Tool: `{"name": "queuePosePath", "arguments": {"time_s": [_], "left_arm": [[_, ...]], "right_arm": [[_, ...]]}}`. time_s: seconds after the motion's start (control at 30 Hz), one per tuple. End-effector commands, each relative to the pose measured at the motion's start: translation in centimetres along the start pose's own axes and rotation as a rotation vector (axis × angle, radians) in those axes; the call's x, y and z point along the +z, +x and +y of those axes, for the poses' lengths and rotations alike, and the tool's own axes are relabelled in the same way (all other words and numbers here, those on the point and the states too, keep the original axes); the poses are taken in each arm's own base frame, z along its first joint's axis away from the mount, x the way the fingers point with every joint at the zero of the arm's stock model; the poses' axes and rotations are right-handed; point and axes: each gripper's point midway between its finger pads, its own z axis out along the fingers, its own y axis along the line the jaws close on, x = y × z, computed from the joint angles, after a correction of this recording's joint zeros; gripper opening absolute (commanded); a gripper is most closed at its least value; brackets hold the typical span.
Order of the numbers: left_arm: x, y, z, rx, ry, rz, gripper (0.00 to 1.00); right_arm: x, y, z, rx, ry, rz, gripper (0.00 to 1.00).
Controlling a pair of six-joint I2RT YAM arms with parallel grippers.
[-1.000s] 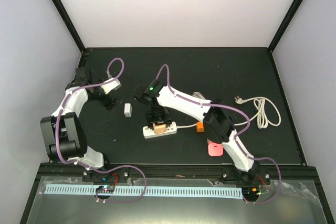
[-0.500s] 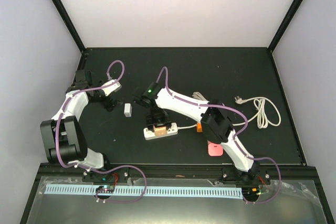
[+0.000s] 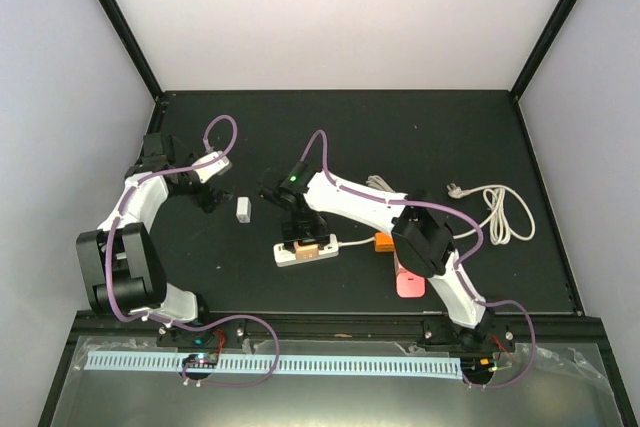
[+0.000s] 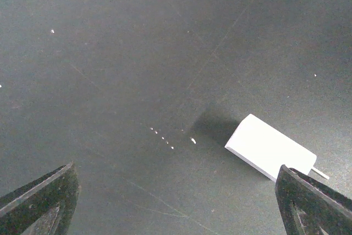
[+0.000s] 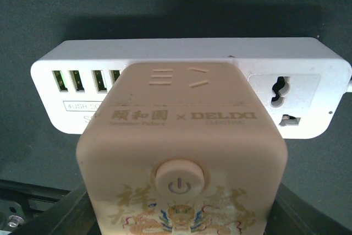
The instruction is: Insert the plug
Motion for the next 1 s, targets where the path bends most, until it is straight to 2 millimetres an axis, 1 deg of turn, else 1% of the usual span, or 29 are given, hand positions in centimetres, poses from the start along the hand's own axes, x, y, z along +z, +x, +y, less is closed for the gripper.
{"name": "queuePosePath", "arguments": {"time_s": [0.0, 0.1, 0.23, 0.33, 0.43, 0.6, 0.7, 0.77, 0.8, 0.87, 0.93, 0.97], "left_arm": [[-1.0, -0.8, 0.3, 0.031, -0.019, -0.015, 0.99], [-1.0, -0.7, 0.1, 0.037, -0.019, -0.016, 0.99], [-0.9, -0.5, -0.1, 0.043, -0.020, -0.015, 0.99], [-0.8, -0.4, 0.1, 0.046, -0.024, -0.011, 0.99], [-0.8, -0.2, 0.1, 0.047, -0.023, -0.009, 0.99], [-0.8, 0.0, -0.1, 0.058, -0.020, -0.010, 0.99], [-0.9, 0.0, -0.2, 0.065, -0.016, -0.010, 0.99], [-1.1, -0.1, -0.5, 0.072, -0.009, -0.015, 0.99], [-1.2, -0.2, -0.7, 0.076, -0.006, -0.021, 0.99], [-1.5, -0.5, -1.1, 0.086, 0.004, -0.035, 0.99], [-1.8, -0.9, -1.6, 0.103, 0.020, -0.053, 0.99], [-1.9, -1.1, -1.9, 0.113, 0.035, -0.062, 0.99]], "right_arm": [[6.9, 1.4, -4.3, -0.001, 0.247, 0.145, 0.01], [7.1, 1.5, -4.8, -0.017, 0.295, 0.176, 0.01], [7.6, 2.0, -5.2, -0.020, 0.330, 0.226, 0.01], [7.9, 2.2, -5.5, -0.013, 0.351, 0.241, 0.01], [8.4, 2.2, -5.4, 0.012, 0.356, 0.248, 0.01], [10.0, 2.1, -4.0, 0.039, 0.292, 0.246, 0.01], [10.9, 2.2, -4.0, 0.039, 0.309, 0.250, 0.01], [10.8, 2.0, -3.8, 0.039, 0.307, 0.241, 0.02], [10.3, 1.6, -3.6, 0.035, 0.302, 0.218, 0.08], [8.4, 0.2, -2.7, 0.020, 0.282, 0.143, 0.42], [6.0, -1.5, -1.3, 0.006, 0.237, 0.055, 0.65], [4.8, -2.3, -0.5, 0.001, 0.208, 0.009, 0.73]]}}
